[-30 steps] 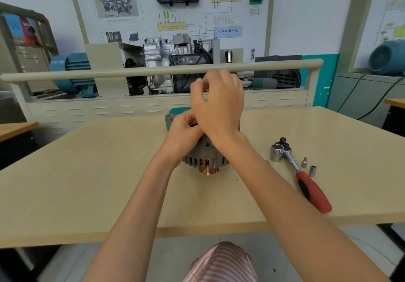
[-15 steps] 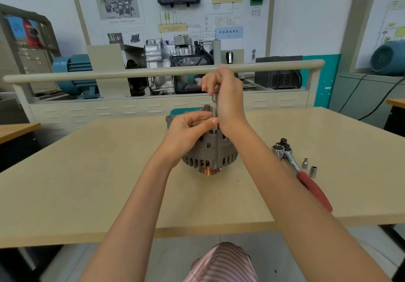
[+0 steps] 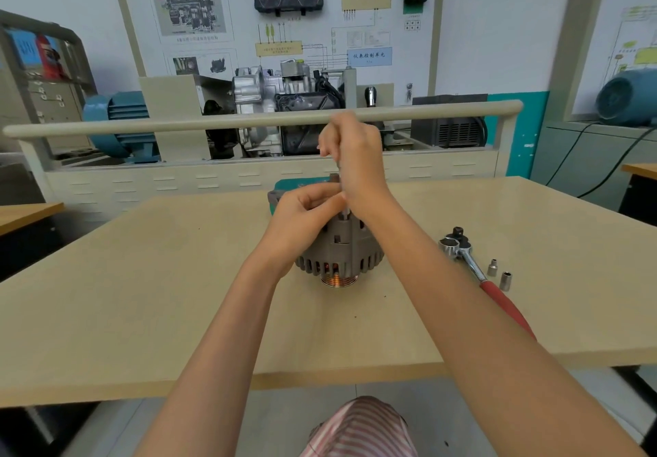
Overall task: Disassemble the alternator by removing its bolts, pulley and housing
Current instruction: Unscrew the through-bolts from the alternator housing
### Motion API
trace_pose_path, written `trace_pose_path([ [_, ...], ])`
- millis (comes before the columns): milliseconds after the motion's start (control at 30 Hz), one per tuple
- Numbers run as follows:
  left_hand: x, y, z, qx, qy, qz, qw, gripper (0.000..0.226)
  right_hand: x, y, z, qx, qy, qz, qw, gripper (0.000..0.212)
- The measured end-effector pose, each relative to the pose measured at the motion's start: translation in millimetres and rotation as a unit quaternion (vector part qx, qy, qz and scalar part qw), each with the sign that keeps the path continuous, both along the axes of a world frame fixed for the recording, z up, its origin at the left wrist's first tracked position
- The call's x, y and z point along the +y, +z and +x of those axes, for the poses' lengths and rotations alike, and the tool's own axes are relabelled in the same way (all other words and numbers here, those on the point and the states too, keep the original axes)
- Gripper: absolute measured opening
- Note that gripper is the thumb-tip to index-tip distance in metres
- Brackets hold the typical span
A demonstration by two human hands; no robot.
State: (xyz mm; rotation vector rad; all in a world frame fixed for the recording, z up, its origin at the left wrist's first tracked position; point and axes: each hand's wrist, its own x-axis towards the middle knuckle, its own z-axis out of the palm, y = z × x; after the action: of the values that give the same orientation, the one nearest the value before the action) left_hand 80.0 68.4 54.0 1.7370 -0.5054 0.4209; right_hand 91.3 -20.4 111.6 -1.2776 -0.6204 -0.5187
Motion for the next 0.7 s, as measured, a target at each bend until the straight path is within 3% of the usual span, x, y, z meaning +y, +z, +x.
trace_pose_path([
  [100, 2.3, -0.3, 0.9, 0.001, 0.002, -0.009, 1.000, 0.014, -10.2, 4.1, 10.9, 0.065, 0.154, 0.074, 0.983, 0.063],
  [167, 2.9, -0.9, 1.3, 0.001, 0.000, -0.009, 1.000, 0.013, -11.1, 4.3, 12.2, 0.071, 0.178, 0.088, 0.978, 0.066],
  [300, 2.0, -0.8, 1.3, 0.001, 0.004, -0.014, 1.000, 0.014, -3.6, -3.8, 4.2, 0.011, 0.030, 0.039, 0.999, 0.055],
  [367, 1.5, -0.2, -0.8, -0.001, 0.001, -0.013, 1.000, 0.027, 0.8, -10.1, -1.2, -0.056, -0.098, -0.024, 0.993, 0.045],
  [433, 3.4, -1.5, 0.3, 0.002, 0.017, -0.015, 1.000, 0.047, 6.0, -17.7, -4.4, -0.144, -0.276, -0.117, 0.943, 0.032],
  [533, 4.8, -2.9, 1.4, 0.009, 0.044, -0.006, 0.999, 0.042, 12.5, -26.5, -9.4, -0.163, -0.459, -0.231, 0.842, 0.021],
  [600, 4.1, -2.9, 0.8, 0.006, 0.044, -0.005, 0.999, 0.043, 12.7, -24.7, -11.1, -0.143, -0.470, -0.230, 0.840, 0.022],
  [700, 2.3, -1.8, -2.9, -0.002, 0.017, -0.001, 1.000, 0.055, 10.4, -14.8, -10.6, -0.143, -0.379, -0.173, 0.898, 0.028],
])
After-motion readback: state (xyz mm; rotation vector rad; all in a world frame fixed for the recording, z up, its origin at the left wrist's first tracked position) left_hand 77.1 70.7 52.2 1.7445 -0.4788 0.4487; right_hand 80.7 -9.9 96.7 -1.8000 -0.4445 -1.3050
